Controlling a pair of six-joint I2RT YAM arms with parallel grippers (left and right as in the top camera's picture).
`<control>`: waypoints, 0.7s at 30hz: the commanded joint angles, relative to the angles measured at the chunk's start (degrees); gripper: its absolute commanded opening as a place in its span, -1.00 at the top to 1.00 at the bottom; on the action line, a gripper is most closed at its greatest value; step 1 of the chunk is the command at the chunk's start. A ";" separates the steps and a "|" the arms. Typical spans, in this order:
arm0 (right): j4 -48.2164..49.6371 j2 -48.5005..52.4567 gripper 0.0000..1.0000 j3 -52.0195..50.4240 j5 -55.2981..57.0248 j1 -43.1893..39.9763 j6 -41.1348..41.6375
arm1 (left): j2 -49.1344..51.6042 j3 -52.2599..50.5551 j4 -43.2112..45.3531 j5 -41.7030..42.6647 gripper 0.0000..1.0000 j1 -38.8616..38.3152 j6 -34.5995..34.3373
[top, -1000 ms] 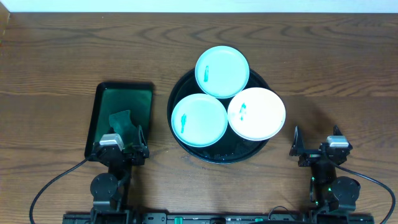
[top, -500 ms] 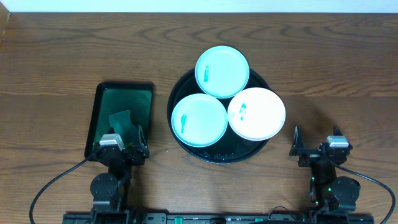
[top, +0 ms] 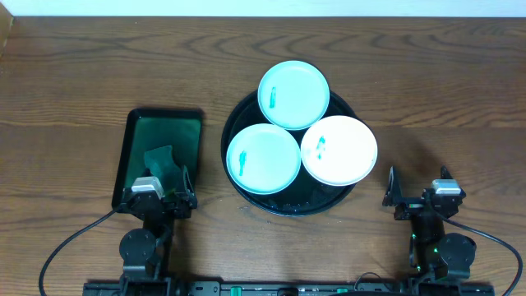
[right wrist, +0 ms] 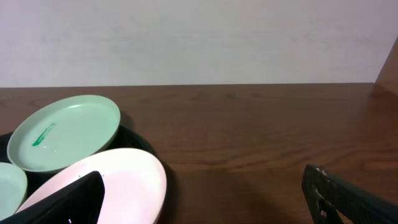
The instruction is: Clean dirty plates on tray and stack at the side
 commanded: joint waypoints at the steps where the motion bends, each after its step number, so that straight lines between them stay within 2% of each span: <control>1: -0.22 -0.35 -0.98 -0.09 -0.26 -0.17 -0.63 | -0.31 -1.40 -1.44 -1.79 -0.60 0.31 0.96; 14: -0.22 -0.35 -0.98 -0.09 -0.26 -0.17 -0.63 | -0.31 -1.40 -1.44 -1.79 -0.60 0.31 0.96; 16: -0.22 -0.33 -0.98 -0.09 -0.26 -0.17 -0.63 | -0.31 -1.40 0.63 -1.53 -0.61 0.28 0.57; 21: -0.22 -0.35 -0.99 -0.09 -0.26 -0.17 -0.63 | -0.31 -1.40 12.04 13.60 -0.61 0.04 -15.80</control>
